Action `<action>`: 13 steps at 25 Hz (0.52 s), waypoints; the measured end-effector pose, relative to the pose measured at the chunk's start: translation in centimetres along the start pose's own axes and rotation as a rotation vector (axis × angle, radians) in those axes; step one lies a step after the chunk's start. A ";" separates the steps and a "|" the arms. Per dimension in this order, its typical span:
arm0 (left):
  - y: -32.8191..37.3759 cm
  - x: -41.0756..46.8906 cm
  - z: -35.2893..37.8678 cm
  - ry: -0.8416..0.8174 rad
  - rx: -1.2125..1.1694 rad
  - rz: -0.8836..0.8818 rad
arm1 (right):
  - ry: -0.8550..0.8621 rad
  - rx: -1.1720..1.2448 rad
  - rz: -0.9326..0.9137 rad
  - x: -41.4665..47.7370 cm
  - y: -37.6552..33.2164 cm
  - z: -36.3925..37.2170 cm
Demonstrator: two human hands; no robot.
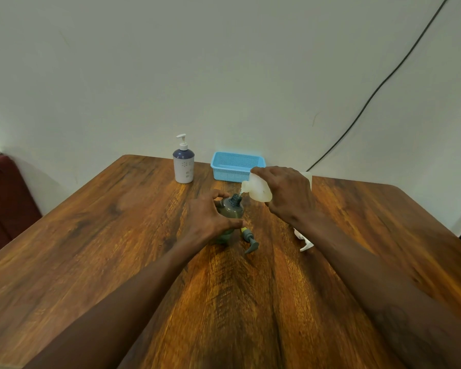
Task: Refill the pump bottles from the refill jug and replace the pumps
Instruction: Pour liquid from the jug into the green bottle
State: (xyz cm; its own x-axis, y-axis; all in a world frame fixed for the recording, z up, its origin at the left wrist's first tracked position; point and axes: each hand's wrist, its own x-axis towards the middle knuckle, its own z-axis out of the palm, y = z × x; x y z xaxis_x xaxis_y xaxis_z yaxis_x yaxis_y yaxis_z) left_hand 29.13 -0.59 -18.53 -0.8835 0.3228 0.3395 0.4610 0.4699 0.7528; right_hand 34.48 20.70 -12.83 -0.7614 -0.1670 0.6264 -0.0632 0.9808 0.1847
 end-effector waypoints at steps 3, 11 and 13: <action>0.2 -0.1 -0.1 0.009 0.009 -0.006 | -0.010 -0.006 0.003 0.0 0.1 0.1; 0.7 -0.4 -0.1 0.015 -0.002 -0.004 | -0.011 -0.002 0.004 -0.1 0.1 0.0; 0.8 -0.4 -0.1 0.008 -0.001 -0.002 | -0.013 -0.005 0.001 -0.1 0.1 0.0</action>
State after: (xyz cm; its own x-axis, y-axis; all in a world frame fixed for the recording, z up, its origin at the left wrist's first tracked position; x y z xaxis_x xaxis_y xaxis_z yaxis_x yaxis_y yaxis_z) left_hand 29.81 -0.47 -18.00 -0.8850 0.3154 0.3424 0.4591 0.4695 0.7542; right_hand 34.59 20.81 -12.87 -0.7701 -0.1642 0.6165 -0.0587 0.9804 0.1879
